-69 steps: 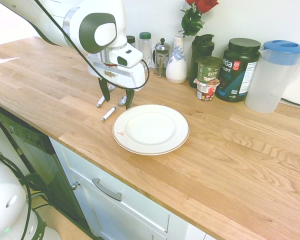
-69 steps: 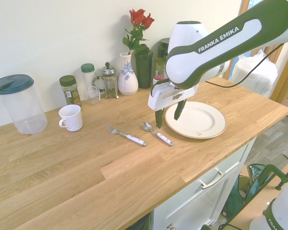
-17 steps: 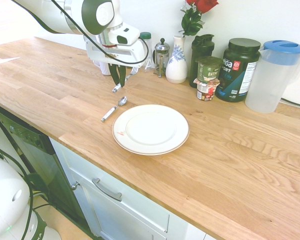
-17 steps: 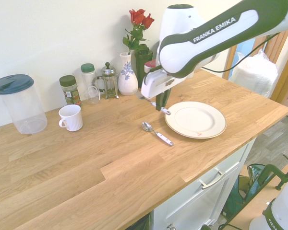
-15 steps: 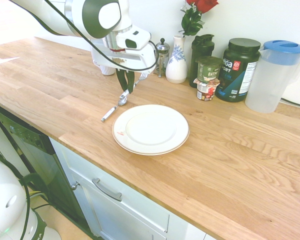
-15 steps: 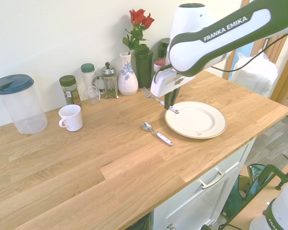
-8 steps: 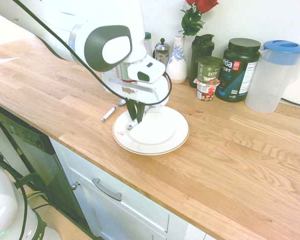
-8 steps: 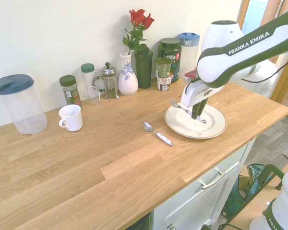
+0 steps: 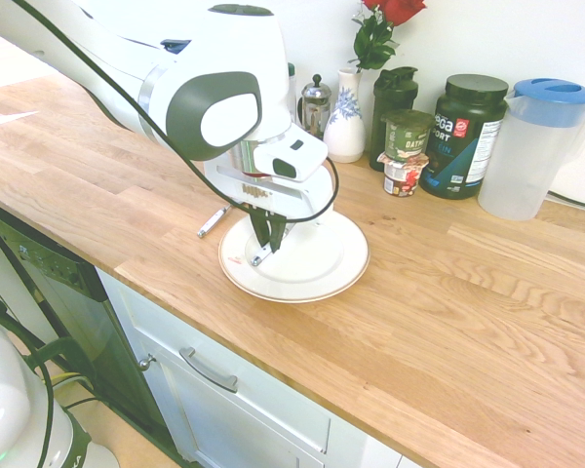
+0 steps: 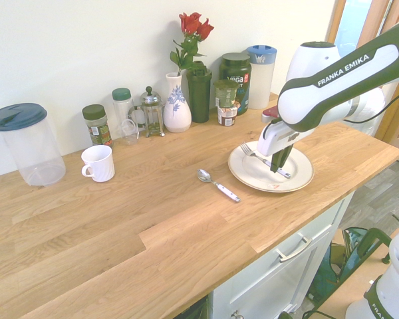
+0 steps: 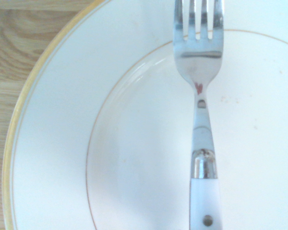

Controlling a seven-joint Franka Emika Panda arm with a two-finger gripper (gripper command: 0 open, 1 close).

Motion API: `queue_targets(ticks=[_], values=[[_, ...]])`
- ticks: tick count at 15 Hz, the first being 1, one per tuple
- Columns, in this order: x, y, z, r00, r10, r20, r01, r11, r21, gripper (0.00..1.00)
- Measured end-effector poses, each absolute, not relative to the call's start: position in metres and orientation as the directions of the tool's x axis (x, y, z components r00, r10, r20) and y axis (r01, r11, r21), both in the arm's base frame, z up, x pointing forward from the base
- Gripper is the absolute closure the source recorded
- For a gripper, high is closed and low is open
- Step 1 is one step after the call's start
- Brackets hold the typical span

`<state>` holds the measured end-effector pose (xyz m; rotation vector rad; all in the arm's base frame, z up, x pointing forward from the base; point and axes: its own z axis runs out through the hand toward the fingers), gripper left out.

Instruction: Put the fork into the plate

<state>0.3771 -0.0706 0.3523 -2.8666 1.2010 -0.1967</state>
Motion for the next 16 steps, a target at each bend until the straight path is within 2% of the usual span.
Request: queue_targets(ticks=[11, 16], values=[[0.382, -0.068, 0.344, 0.69, -0.717, 0.099, -0.712, -0.697, -0.085, 0.0], [0.394, -0.071, 0.362, 0.684, -0.719, 0.126, -0.711, -0.695, -0.109, 0.0]])
